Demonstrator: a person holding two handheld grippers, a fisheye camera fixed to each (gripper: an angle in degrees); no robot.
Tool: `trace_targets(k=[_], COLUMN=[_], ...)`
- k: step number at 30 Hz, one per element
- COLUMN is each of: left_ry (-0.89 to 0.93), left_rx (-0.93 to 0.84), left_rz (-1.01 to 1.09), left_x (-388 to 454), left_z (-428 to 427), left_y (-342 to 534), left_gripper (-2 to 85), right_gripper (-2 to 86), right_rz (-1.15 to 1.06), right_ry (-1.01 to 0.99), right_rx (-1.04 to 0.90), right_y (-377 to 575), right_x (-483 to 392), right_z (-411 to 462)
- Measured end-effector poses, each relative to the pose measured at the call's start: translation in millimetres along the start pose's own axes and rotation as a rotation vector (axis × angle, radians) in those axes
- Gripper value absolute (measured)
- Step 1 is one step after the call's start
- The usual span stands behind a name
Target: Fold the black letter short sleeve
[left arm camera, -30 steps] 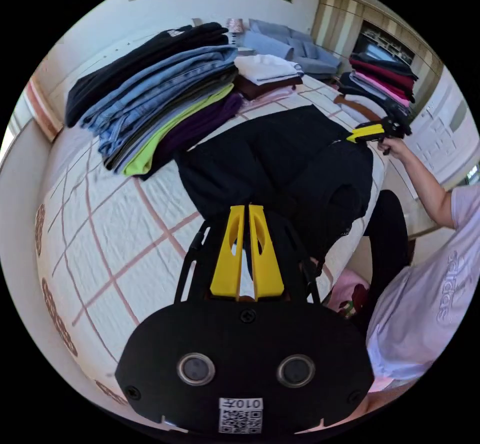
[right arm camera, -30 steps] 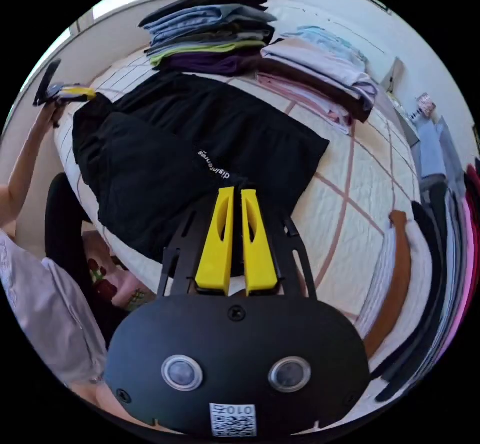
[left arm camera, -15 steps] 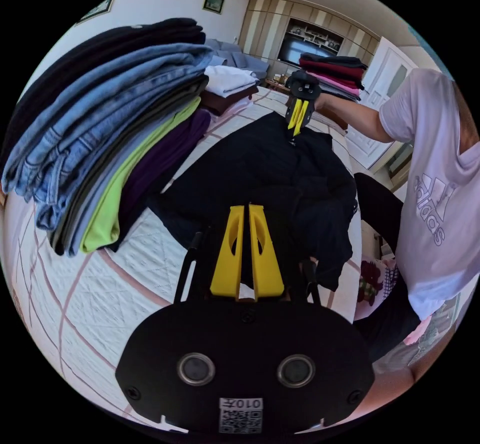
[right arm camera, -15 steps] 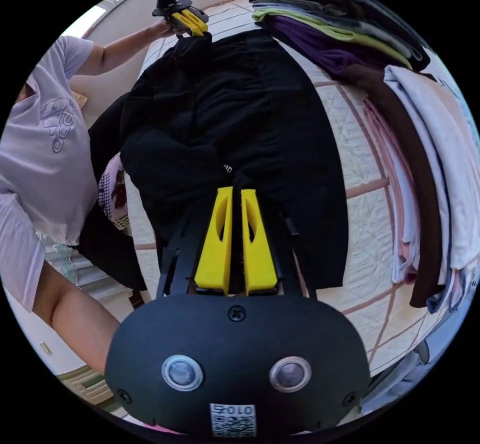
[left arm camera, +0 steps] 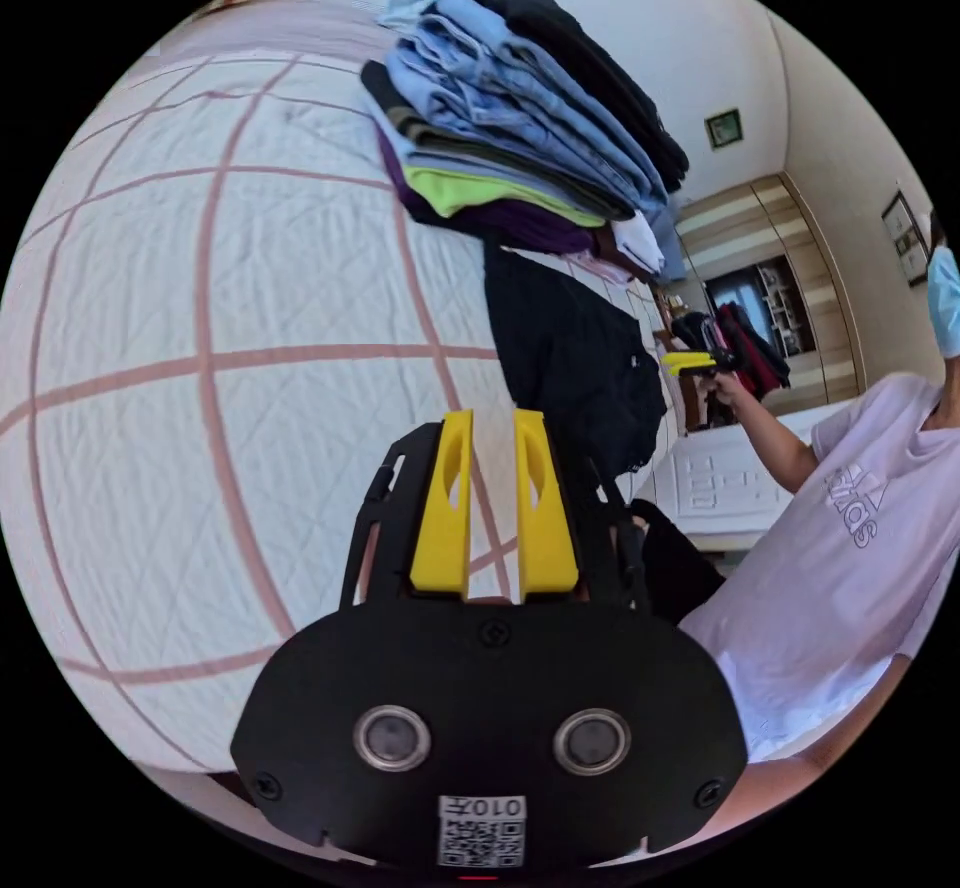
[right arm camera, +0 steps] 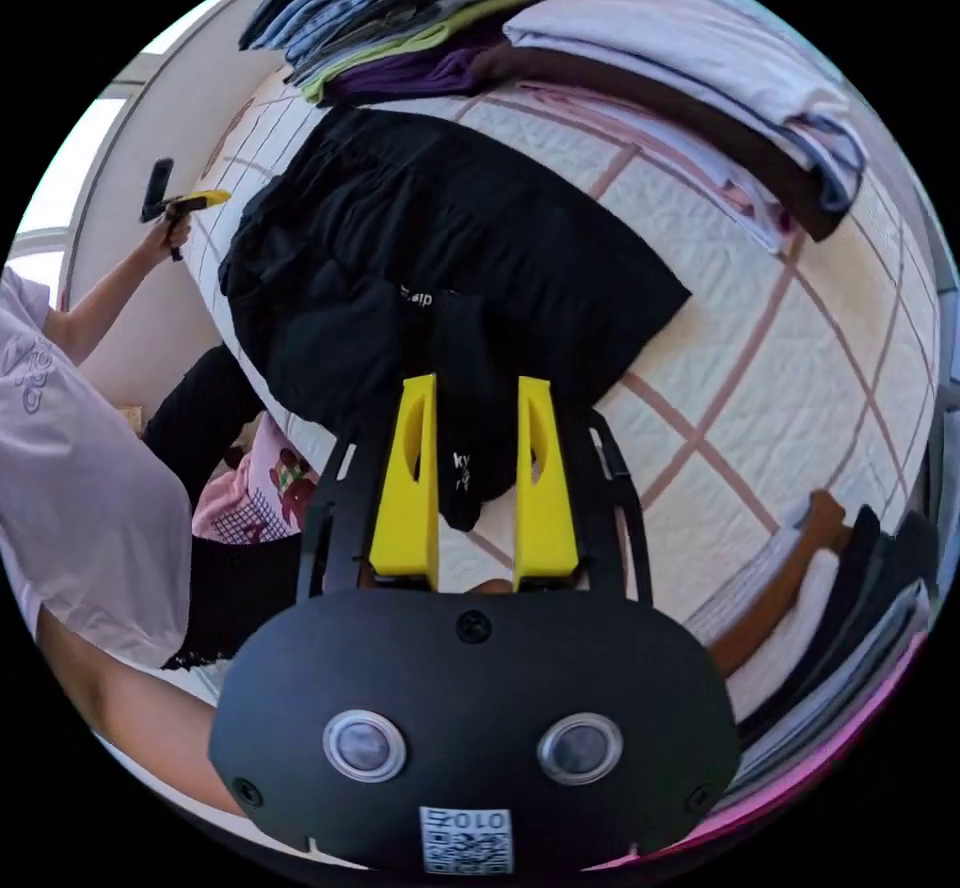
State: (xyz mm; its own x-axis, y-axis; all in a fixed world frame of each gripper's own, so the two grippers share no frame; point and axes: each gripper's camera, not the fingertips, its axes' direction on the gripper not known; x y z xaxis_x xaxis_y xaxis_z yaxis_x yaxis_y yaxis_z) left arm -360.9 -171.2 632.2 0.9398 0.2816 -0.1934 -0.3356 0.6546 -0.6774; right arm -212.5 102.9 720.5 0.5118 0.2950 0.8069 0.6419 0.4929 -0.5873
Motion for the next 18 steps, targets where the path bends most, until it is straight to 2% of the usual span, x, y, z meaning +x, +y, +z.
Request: trace_targets(k=[4, 6, 8, 10, 12, 14, 18], left_ry=[-0.145, -0.183, -0.242, -0.343, -0.5, -0.64, -0.623], left_rx=[0.189, 0.273, 0.377, 0.429, 0.472, 0.453, 0.372], left_rz=[-0.195, -0.235, -0.274, -0.25, -0.144, 0.118, 0.413], left_x=[-8.1, -4.2, 8.4, 33.5, 80.1, 158.6, 270.6], left_z=[-62.1, -70.1, -68.1, -62.9, -57.8, -35.6, 26.5], left_y=[10.0, 1.7, -18.6, -41.2, -67.2, -103.3, -141.8], left_gripper=[2.2, 1.4, 0.6, 0.2, 0.0, -0.1, 0.0], right_gripper=[10.9, 9.3, 8.0, 7.0, 4.4, 3.3, 3.4], right_rz=[0.103, 0.197, 0.227, 0.246, 0.237, 0.222, 0.223], right_ry=[0.035, -0.064, -0.131, -0.1, 0.006, 0.127, 0.336], right_rx=[0.254, 0.438, 0.535, 0.579, 0.65, 0.718, 0.726], right_y=[1.5, -13.9, -33.8, -57.6, -79.6, -81.9, -68.2], right_x=[-30.5, -42.4, -51.9, -65.9, -89.3, -106.8, -115.3], right_z=[-70.3, -98.2, -107.9, -114.4, -130.1, -145.3, -178.0])
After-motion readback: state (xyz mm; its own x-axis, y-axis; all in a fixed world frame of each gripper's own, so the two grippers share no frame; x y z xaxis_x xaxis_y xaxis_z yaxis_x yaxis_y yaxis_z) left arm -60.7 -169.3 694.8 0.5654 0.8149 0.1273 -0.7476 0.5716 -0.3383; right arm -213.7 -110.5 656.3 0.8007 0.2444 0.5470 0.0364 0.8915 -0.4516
